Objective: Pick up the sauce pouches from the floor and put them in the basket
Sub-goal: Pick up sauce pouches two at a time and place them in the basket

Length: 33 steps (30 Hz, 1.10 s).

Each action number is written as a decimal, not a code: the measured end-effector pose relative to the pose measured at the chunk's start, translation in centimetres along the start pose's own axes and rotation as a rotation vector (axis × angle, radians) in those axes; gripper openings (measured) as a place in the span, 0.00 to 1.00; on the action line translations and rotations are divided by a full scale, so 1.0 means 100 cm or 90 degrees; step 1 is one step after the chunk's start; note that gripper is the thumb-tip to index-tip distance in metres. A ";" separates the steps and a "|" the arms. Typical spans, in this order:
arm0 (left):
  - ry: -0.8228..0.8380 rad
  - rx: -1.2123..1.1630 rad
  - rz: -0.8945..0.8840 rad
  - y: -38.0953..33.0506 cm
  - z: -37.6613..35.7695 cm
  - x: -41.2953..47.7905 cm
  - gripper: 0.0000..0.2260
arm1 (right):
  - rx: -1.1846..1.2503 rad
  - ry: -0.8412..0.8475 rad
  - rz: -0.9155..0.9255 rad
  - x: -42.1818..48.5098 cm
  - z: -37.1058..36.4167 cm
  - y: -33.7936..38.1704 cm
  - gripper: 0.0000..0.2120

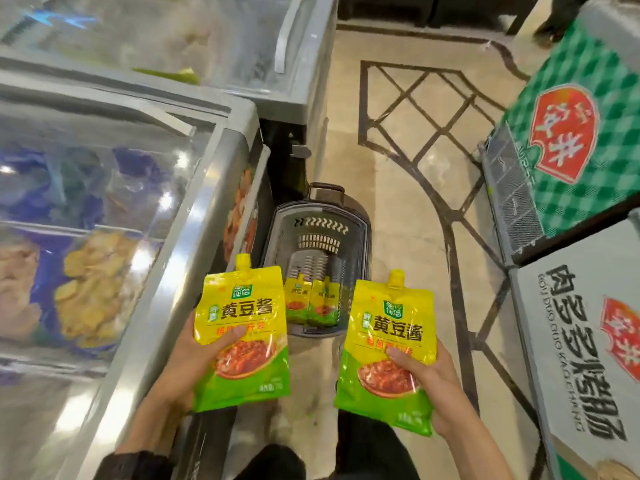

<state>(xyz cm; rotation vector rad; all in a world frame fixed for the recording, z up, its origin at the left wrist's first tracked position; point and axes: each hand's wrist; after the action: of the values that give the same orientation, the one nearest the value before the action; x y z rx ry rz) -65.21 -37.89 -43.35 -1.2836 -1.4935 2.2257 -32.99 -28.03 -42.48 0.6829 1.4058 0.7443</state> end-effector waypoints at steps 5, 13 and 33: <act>-0.016 0.039 0.002 -0.018 -0.059 0.076 0.27 | -0.011 0.037 -0.043 0.110 -0.008 0.036 0.33; -0.003 0.160 0.075 0.032 -0.158 0.219 0.33 | -0.121 0.049 -0.065 0.294 -0.057 0.025 0.24; -0.005 0.379 0.017 0.362 -0.256 0.550 0.38 | -0.409 0.025 -0.002 0.486 -0.126 -0.145 0.25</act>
<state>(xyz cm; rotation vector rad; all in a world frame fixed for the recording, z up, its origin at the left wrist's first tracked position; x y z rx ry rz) -69.34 -7.50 -106.97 -1.0926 -0.7138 2.4181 -43.83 1.73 -84.10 0.1633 1.1059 1.1384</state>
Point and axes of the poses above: each hand's wrist, its own x-axis towards the middle knuckle, its own z-axis out of the back of the hand, y = z × x, and after that the axes turned 11 degrees about -y, right-handed
